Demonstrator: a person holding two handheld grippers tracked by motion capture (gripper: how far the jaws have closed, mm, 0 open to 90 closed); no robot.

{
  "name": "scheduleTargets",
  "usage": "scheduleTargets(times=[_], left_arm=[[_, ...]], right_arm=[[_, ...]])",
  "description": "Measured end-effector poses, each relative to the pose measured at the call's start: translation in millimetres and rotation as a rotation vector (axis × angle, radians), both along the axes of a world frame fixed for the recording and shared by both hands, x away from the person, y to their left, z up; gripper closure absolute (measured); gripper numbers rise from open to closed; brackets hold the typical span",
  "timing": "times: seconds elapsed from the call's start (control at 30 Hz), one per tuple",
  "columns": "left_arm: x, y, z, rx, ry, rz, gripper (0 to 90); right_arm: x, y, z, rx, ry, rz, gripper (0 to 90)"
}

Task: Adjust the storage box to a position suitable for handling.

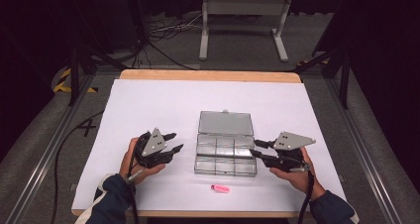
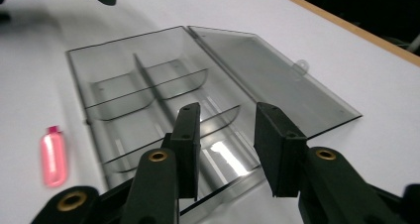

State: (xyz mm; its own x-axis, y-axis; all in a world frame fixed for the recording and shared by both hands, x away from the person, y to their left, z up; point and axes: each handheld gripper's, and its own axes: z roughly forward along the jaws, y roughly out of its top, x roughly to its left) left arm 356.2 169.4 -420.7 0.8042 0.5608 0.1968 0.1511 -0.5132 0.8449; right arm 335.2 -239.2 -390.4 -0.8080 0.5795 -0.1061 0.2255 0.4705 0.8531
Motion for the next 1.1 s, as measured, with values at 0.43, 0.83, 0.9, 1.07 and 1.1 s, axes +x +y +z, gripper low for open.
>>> scheduleTargets(times=[0.43, 0.83, 0.9, 1.07, 1.1], left_arm=[[-29.7, 25.6, -22.2, 0.02, 0.037, 0.044, 31.1], [-38.8, 35.9, -31.4, -0.013, 0.072, 0.057, 24.2], [-35.7, 36.6, -31.9, -0.029, 0.079, 0.06, 24.0], [-32.4, 37.3, -35.6, -0.043, 0.101, 0.063, 23.2], [-32.7, 37.3, -35.5, -0.044, 0.097, 0.062, 23.2]], right_arm=[[-42.2, 17.6, -3.9, -0.035, 0.044, 0.149, 68.3], [-56.2, 56.1, -20.4, -0.119, 0.074, 0.285, 71.3], [-56.4, 63.8, -26.5, -0.137, 0.083, 0.305, 70.0], [-55.0, 80.5, -38.1, -0.185, 0.083, 0.33, 66.7], [-54.0, 82.6, -39.5, -0.181, 0.091, 0.335, 66.7]])
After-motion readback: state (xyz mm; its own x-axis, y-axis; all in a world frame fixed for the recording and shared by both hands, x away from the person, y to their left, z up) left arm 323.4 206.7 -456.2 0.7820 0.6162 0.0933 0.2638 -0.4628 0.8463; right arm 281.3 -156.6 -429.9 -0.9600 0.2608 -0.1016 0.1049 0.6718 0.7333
